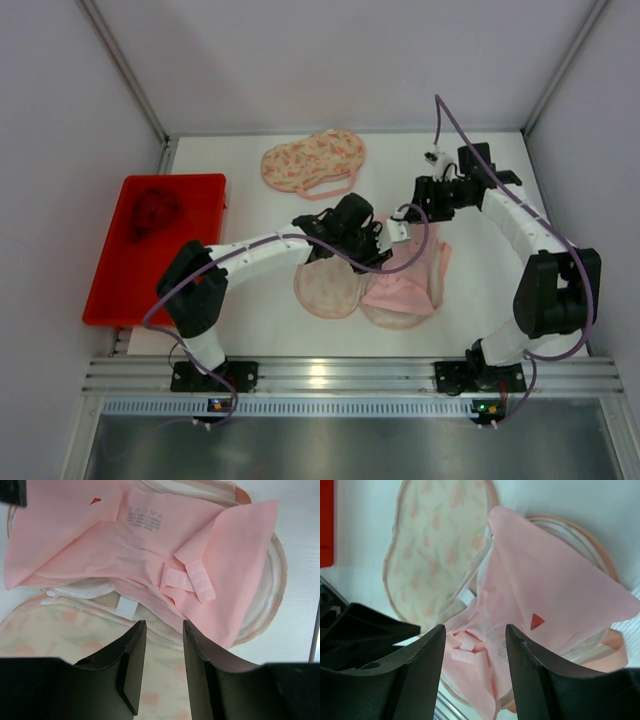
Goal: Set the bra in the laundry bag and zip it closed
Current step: Adjust the bra in the laundry bag.
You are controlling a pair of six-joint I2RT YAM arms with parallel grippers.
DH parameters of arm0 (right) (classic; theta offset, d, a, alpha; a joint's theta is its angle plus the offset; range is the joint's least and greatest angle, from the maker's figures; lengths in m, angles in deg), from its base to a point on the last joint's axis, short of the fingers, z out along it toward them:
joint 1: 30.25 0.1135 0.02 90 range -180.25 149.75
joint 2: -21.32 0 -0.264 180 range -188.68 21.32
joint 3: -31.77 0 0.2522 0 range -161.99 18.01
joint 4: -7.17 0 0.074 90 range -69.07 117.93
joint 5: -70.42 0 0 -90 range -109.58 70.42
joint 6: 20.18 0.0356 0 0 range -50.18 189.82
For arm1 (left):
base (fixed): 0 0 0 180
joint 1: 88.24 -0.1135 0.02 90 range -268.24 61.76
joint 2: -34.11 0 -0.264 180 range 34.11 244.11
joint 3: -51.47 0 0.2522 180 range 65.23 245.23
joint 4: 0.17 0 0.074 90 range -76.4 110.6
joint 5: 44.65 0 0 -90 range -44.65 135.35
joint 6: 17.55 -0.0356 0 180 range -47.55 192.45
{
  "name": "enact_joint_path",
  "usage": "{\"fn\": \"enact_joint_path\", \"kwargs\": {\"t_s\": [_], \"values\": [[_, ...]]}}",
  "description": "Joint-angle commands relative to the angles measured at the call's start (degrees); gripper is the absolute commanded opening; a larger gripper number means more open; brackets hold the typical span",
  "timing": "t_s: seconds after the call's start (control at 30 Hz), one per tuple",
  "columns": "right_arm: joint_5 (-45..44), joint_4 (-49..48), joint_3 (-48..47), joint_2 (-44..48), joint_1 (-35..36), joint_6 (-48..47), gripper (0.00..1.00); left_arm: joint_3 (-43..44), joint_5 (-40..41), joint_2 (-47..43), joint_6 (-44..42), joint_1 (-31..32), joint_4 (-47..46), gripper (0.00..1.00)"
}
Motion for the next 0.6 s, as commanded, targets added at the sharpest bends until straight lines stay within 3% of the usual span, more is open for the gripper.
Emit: {"fn": "enact_joint_path", "kwargs": {"t_s": [0.0, 0.3, 0.4, 0.5, 0.57], "values": [[-1.2, 2.5, 3.7, 3.7, -3.8, -0.3, 0.51, -3.5, -1.0, -5.2, -3.1, 0.6, 0.4, 0.41], [-3.5, -5.5, 17.0, 5.4, -15.3, 1.5, 0.43, -8.0, 3.8, -6.0, -11.0, 9.1, 0.6, 0.41], [-3.8, -8.0, 17.4, 4.4, -17.1, 2.5, 0.41, -5.8, 4.5, -4.6, -8.1, 7.9, 0.6, 0.41], [-4.0, -9.5, 18.1, 3.9, -18.3, 2.9, 0.4, 0.1, -3.7, -2.2, -3.8, 1.9, 3.8, 0.41], [-4.0, -10.6, 18.8, 3.4, -18.6, 2.8, 0.4, 1.3, -5.8, -2.4, -6.4, 0.0, 4.8, 0.42]]}}
